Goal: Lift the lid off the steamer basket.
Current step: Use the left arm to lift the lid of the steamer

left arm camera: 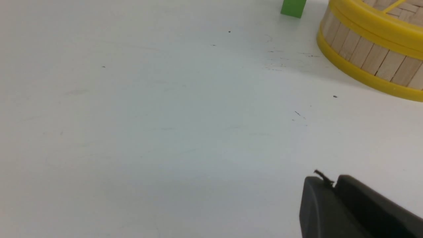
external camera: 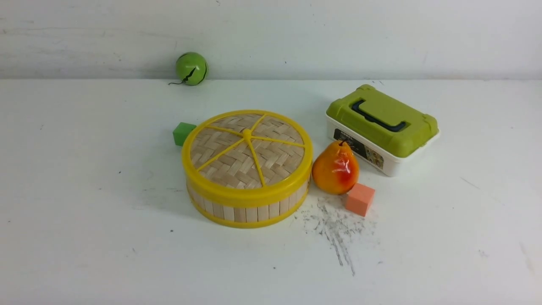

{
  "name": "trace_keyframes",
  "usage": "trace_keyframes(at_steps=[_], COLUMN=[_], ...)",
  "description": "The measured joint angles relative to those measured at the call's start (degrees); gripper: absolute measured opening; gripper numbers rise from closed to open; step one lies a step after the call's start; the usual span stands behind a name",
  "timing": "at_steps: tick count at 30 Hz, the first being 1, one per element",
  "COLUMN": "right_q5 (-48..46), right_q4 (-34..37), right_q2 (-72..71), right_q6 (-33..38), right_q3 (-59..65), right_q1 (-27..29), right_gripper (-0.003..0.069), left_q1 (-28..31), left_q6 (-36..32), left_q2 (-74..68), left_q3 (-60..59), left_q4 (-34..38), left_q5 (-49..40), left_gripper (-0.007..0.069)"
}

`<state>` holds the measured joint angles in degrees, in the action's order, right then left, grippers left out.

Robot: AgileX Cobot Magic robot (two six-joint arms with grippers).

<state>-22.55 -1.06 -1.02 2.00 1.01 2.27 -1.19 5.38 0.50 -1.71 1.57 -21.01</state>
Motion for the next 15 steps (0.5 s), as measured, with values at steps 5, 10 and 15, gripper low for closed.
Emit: trace_keyframes(at_steps=[5,10,15], right_q5=[0.0,0.0,0.0], right_q4=[0.0,0.0,0.0], right_q2=[0.0,0.0,0.0], right_q6=[0.0,0.0,0.0], right_q3=[0.0,0.0,0.0], right_q1=[0.0,0.0,0.0], right_gripper=[0.024,0.024,0.024], left_q1=[0.0,0.0,0.0], left_q6=[0.0,0.0,0.0], left_q2=[0.0,0.0,0.0], left_q3=[0.0,0.0,0.0], left_q4=[0.0,0.0,0.0], left_q5=[0.0,0.65,10.3], left_gripper=[0.0062,0.0067,0.0072])
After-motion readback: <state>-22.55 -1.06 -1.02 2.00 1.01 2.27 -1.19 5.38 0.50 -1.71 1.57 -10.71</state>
